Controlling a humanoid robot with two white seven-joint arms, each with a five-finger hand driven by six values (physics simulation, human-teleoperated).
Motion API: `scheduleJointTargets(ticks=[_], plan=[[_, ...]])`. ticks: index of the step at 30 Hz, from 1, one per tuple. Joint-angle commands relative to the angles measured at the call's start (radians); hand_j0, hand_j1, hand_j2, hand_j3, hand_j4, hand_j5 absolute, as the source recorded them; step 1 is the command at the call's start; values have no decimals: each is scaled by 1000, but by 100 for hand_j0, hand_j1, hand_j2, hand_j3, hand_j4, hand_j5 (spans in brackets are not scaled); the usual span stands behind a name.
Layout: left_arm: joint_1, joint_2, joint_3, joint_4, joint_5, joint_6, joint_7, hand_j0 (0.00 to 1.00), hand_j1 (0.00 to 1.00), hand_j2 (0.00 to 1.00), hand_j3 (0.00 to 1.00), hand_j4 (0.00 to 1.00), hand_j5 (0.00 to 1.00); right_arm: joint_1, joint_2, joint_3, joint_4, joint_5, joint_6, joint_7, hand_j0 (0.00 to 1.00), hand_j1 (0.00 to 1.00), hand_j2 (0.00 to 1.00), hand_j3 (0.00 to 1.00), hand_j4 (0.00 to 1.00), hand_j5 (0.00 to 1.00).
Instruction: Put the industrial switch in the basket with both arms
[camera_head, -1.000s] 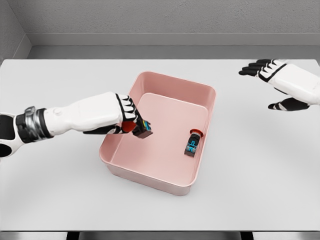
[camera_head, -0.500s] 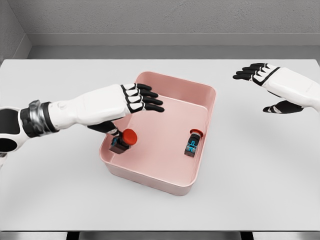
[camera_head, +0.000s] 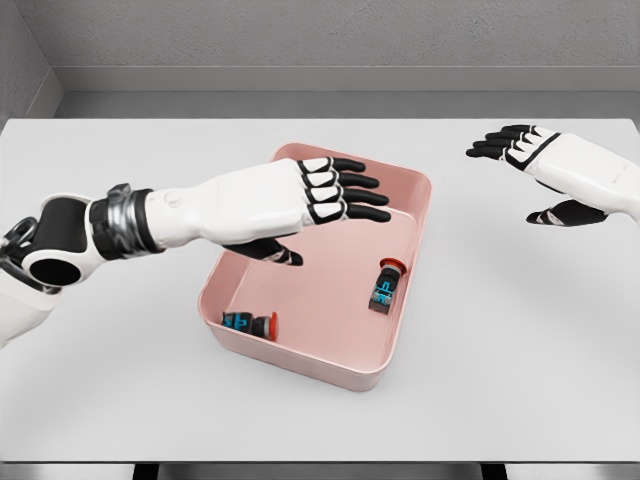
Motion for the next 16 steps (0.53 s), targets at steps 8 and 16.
scheduleJointTargets(ticks=[8, 16], plan=[[97, 252, 118, 10, 115, 2, 0, 100, 100, 100, 100, 100, 100, 2, 2, 1, -1, -6, 3, -1, 100, 100, 100, 100, 100, 100], [202, 321, 262, 27, 219, 2, -2, 100, 100, 100, 100, 100, 100, -3, 2, 2, -1, -6, 3, -1, 100, 100, 100, 100, 100, 100]])
